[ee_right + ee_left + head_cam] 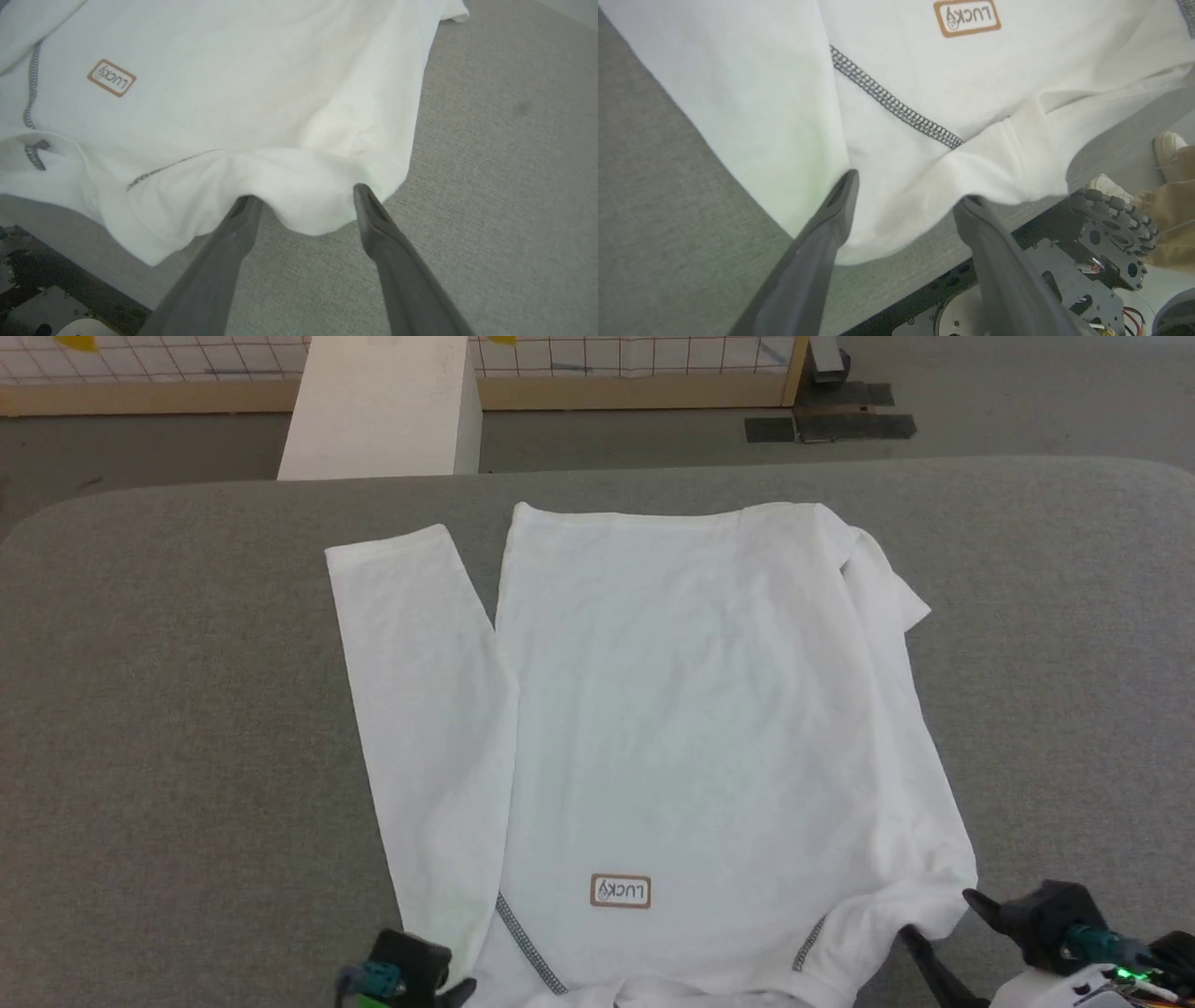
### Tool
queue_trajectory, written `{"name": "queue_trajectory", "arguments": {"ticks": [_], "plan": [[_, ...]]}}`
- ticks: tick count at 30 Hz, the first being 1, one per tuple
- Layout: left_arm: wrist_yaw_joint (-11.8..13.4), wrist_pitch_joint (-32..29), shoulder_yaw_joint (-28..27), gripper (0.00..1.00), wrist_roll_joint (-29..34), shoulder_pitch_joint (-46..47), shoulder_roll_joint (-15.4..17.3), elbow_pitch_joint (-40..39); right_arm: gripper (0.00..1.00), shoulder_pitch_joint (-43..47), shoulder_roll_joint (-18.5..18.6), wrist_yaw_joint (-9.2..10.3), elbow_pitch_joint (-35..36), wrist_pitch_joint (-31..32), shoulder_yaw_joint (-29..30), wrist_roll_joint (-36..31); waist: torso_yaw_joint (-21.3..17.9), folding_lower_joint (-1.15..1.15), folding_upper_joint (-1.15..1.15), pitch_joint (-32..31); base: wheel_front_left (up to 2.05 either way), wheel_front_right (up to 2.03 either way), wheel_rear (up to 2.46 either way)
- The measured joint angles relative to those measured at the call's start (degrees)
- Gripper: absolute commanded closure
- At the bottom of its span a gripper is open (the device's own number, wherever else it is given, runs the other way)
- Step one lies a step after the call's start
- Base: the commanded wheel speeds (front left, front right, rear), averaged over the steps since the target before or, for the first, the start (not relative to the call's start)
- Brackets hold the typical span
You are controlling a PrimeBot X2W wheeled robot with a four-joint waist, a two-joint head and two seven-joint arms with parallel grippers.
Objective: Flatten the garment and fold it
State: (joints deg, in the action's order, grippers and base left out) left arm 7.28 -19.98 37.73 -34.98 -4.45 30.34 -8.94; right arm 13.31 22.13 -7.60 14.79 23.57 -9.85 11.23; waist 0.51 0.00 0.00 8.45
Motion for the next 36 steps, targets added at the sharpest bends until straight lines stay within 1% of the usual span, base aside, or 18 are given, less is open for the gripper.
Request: {"name": "queue_trajectory", "arguments": {"ticks": [3, 6, 7, 9, 11, 13, 14, 16, 18, 21, 24, 25, 27, 29, 32, 34, 36], "plan": [[0.34, 0.66, -2.92, 0.0, -3.54, -1.65, 1.11, -4.74, 0.0, 2.26, -0.14, 0.0, 4.85, 3.3, 3.07, 2.92, 0.07, 0.0, 0.0, -0.69, 0.0, 0.0, 0.0], [0.69, 1.02, -6.05, 0.0, -6.54, -3.95, 3.33, -10.33, 0.0, 4.05, -0.26, 0.0, 9.88, 6.08, 5.87, 4.82, 0.13, 0.0, 0.0, -1.28, 0.0, 0.0, 0.0], [1.37, 1.76, -7.5, 0.0, -6.97, -4.76, 4.03, -11.83, 0.0, 4.56, -0.35, 0.0, 11.4, 6.97, 6.92, 5.26, 0.13, 0.0, 0.0, -1.47, 0.0, 0.0, 0.0], [3.52, 4.61, -10.71, 0.0, -6.77, -5.73, 4.6, -13.85, 0.0, 5.09, -1.53, 0.0, 13.97, 7.24, 9.51, 5.46, 0.08, 0.0, 0.0, -1.75, 0.0, 0.0, 0.0], [6.15, 10.11, -14.57, 0.0, -4.61, -5.66, 4.31, -15.03, 0.0, 5.0, -3.99, 0.01, 16.18, 6.41, 12.7, 4.24, -0.02, 0.0, 0.0, -1.97, 0.0, 0.0, 0.0], [8.26, 15.34, -16.88, 0.0, -2.47, -5.43, 2.57, -15.02, 0.0, 4.7, -7.0, 0.03, 16.99, 4.79, 14.4, 2.57, -0.06, 0.0, 0.0, -2.16, 0.0, 0.0, 0.0], [8.82, 17.83, -17.3, 0.0, -2.04, -5.39, 1.15, -14.77, 0.0, 4.59, -8.32, 0.02, 17.0, 4.01, 14.78, 1.77, -0.06, 0.0, 0.0, -2.25, 0.0, 0.0, 0.0], [9.44, 22.35, -17.7, 0.0, -1.98, -5.41, -2.16, -13.37, 0.0, 4.22, -12.02, 0.01, 16.84, 0.86, 16.19, -0.27, -0.11, 0.0, 0.0, -2.48, 0.0, 0.0, 0.0], [9.44, 27.36, -17.66, 0.0, -1.21, -5.42, -4.78, -11.21, 0.0, 3.86, -15.16, 0.02, 16.19, -3.38, 17.57, -2.93, -0.29, 0.0, 0.0, -2.64, 0.0, 0.0, 0.0], [9.44, 32.61, -18.03, 0.0, -1.12, -5.49, -9.18, -7.61, 0.0, 3.43, -17.88, 0.02, 14.06, -9.11, 18.82, -5.63, -0.42, 0.0, 0.0, -2.78, 0.0, 0.0, 0.0], [9.67, 33.96, -19.33, 0.0, -1.04, -5.49, -12.16, -4.76, 0.0, 3.4, -18.83, 0.02, 11.65, -12.1, 19.01, -6.19, -0.46, 0.0, 0.0, -2.49, 0.0, 0.0, 0.0], [9.57, 34.06, -19.67, 0.0, -1.04, -5.41, -12.68, -4.15, 0.0, 3.37, -19.01, 0.02, 11.02, -12.77, 18.8, -6.19, -0.46, 0.0, 0.0, -2.21, 0.0, 0.0, 0.0], [8.87, 34.27, -20.04, 0.0, -0.2, -4.35, -12.41, -3.22, 0.0, 3.11, -19.06, 0.02, 10.17, -13.62, 18.29, -6.21, -0.44, 0.0, 0.0, -1.47, 0.0, 0.0, 0.0], [7.8, 33.86, -20.06, 0.0, 1.3, -1.23, -10.99, -2.56, 0.0, 2.37, -19.12, 0.02, 9.61, -14.29, 17.92, -6.09, -0.36, 0.0, 0.0, -0.47, 0.0, 0.0, 0.0], [6.33, 30.36, -21.08, 0.0, 2.34, 7.1, -7.1, -2.09, 0.0, -0.24, -19.12, 0.02, 9.42, -14.95, 17.12, -6.16, -0.17, 0.0, 0.0, 1.5, 0.0, 0.0, 0.0], [4.86, 25.97, -21.63, 0.0, 3.8, 13.82, -3.34, -1.6, 0.0, -2.4, -19.13, 0.02, 9.4, -15.07, 16.29, -6.45, -0.06, 0.0, 0.0, 3.15, 0.0, 0.0, 0.0], [3.19, 21.51, -22.63, 0.0, 3.2, 20.39, -1.01, -0.64, 0.0, -4.21, -19.14, 0.02, 9.49, -15.15, 15.72, -6.77, -0.01, 0.0, 0.0, 4.79, 0.0, 0.0, 0.0]]}}
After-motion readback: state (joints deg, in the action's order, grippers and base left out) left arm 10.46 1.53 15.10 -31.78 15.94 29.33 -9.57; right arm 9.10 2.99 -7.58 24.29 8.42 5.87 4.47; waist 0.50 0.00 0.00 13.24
